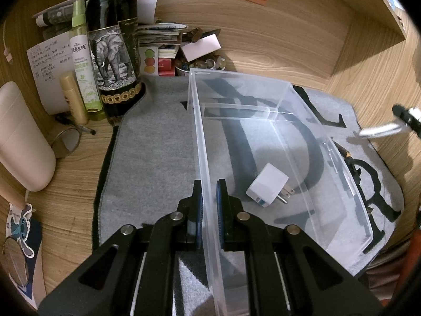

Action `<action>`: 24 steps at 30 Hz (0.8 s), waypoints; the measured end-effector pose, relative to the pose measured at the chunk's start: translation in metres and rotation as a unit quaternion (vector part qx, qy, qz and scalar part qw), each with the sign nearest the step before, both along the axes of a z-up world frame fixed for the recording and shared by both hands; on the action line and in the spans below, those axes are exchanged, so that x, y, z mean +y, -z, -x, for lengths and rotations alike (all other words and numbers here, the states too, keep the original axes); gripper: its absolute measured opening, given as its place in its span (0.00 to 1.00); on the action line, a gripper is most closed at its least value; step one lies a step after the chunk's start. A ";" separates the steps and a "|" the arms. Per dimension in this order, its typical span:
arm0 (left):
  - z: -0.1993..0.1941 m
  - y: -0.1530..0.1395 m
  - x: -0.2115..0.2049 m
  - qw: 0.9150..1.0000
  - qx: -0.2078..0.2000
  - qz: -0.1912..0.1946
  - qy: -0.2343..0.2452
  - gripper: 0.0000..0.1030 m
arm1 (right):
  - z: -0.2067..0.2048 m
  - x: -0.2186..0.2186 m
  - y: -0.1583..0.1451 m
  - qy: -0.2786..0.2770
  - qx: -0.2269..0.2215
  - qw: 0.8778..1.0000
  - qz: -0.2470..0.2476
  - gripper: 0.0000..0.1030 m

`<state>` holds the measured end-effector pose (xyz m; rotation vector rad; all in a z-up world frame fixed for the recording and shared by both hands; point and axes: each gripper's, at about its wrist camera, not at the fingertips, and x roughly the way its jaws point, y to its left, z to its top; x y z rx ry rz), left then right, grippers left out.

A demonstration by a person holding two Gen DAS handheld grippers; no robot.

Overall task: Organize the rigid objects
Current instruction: 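Lower the white handheld device into the box with the right gripper and release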

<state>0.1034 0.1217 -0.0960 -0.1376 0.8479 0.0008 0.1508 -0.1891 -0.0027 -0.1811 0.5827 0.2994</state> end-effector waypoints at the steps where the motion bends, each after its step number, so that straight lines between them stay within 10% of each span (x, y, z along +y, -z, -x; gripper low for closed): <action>1: 0.000 0.000 0.000 1.000 0.000 0.000 0.000 0.09 | 0.000 0.004 -0.004 -0.006 -0.006 1.000 -0.001 0.37; 12: -0.001 0.000 0.000 1.000 0.000 0.003 0.000 0.09 | 0.008 0.081 -0.035 -0.123 -0.057 0.991 -0.007 0.37; 24: 0.000 0.001 0.003 1.000 -0.001 0.006 0.007 0.09 | -0.010 0.157 0.015 -0.192 0.010 0.981 0.031 0.37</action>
